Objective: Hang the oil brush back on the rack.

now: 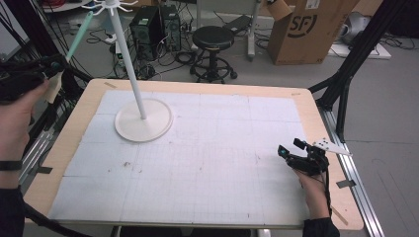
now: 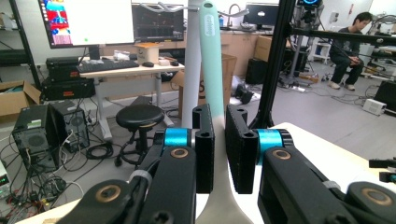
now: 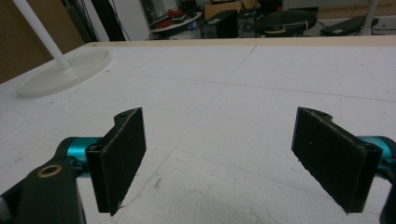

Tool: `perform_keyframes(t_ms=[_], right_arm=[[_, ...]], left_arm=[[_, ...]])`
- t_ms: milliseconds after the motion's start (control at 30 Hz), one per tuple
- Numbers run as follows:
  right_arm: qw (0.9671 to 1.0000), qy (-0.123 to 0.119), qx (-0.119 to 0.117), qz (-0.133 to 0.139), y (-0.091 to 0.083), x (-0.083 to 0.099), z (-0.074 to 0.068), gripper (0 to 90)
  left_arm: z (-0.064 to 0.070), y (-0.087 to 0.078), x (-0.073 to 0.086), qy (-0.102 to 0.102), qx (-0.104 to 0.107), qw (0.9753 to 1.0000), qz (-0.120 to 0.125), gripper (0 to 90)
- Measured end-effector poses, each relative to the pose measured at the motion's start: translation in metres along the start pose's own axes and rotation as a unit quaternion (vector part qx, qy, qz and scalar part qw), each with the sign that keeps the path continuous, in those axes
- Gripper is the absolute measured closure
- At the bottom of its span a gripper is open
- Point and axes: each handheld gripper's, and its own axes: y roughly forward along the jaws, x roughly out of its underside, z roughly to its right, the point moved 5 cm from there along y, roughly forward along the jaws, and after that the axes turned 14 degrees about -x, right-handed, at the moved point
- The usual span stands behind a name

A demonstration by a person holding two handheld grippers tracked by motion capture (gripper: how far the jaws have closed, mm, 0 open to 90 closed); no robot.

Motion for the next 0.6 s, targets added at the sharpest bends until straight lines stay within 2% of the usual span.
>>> perform_keyframes(t_ms=[367,600], right_arm=[[1.0,0.001,0.0,0.002,0.0,0.0,0.0,17.0],[1.0,0.002,0.001,0.001,0.0,0.0,0.0,16.9]], left_arm=[[-0.008,-0.007,-0.004,-0.008,-0.008,0.9997,0.02,82.3],[-0.01,-0.004,0.0,-0.007,-0.008,0.9999,0.012,82.3]])
